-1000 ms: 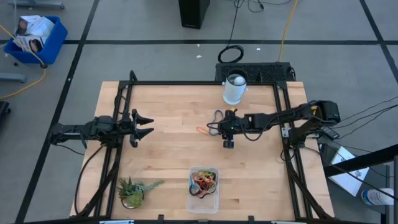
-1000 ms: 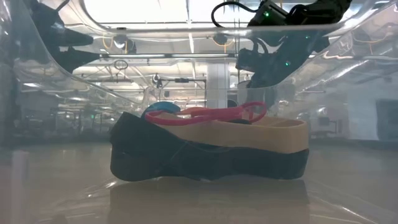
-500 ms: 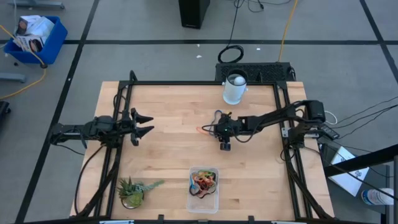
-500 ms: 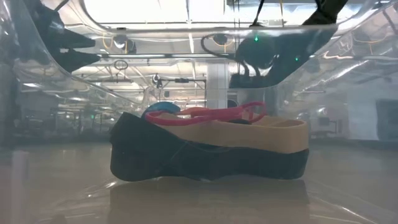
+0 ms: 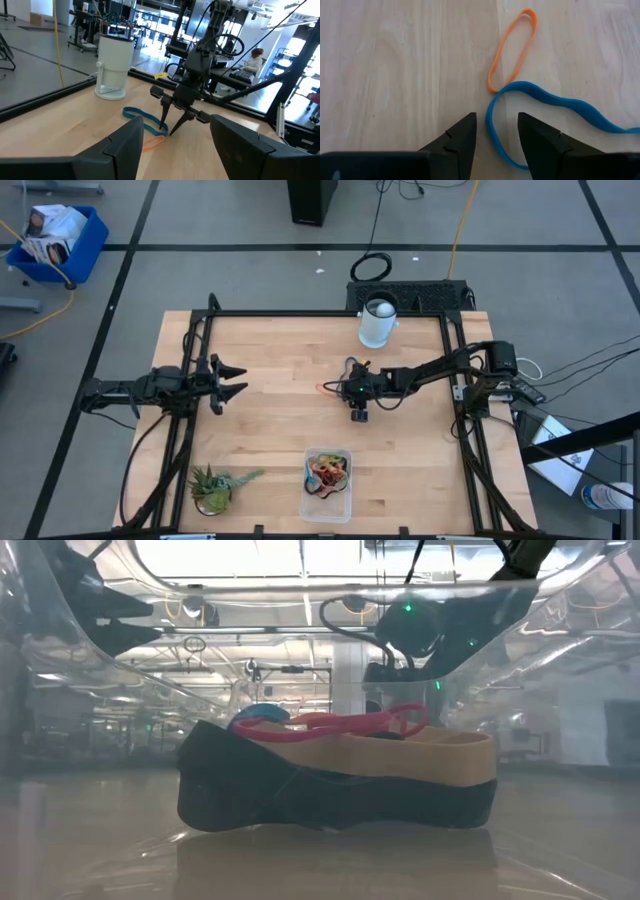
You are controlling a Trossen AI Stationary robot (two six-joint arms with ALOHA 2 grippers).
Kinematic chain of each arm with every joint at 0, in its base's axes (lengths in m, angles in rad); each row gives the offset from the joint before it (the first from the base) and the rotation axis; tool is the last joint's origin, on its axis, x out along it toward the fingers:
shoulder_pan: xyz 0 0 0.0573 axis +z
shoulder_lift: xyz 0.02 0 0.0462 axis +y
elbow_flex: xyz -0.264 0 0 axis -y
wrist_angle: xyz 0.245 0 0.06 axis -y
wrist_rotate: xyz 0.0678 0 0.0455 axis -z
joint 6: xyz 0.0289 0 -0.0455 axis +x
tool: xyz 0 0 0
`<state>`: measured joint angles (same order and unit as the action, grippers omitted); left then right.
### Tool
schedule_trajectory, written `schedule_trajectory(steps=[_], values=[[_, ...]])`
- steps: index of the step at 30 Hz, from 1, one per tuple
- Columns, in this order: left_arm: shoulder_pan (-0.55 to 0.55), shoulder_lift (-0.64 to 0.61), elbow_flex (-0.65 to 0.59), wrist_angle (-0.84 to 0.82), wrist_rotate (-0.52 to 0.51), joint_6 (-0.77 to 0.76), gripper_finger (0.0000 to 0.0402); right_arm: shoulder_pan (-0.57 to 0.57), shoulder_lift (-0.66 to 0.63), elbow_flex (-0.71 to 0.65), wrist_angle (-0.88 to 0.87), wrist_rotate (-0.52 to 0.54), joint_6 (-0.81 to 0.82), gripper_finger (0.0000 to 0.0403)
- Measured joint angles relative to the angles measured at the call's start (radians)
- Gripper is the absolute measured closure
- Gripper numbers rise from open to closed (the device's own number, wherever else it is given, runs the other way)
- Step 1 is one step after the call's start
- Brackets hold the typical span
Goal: Pick and place rubber bands into bin
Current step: Put the blue rubber band into the transparent bin
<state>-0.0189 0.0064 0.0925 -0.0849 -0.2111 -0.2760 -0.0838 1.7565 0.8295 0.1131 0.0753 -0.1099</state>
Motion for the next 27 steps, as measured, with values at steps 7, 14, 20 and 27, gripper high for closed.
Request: schedule_trajectory(steps=[7, 14, 20, 27], values=[[0.000, 0.000, 0.000, -0.001, 0.001, 0.000, 0.0165, 0.000, 0.000, 0.000, 0.001, 0.001, -0.020, 0.0264], [0.000, 0.000, 0.000, -0.001, 0.001, 0.001, 0.0165, 0.000, -0.001, 0.000, -0.056, 0.001, -0.036, 0.0281], [0.000, 0.000, 0.000, -0.001, 0.001, 0.001, 0.0165, 0.001, -0.003, 0.002, -0.091, -0.003, 0.014, 0.0342], [0.000, 0.000, 0.000, -0.001, 0.001, 0.000, 0.0165, 0.001, -0.002, 0.000, -0.075, -0.006, 0.019, 0.0396]])
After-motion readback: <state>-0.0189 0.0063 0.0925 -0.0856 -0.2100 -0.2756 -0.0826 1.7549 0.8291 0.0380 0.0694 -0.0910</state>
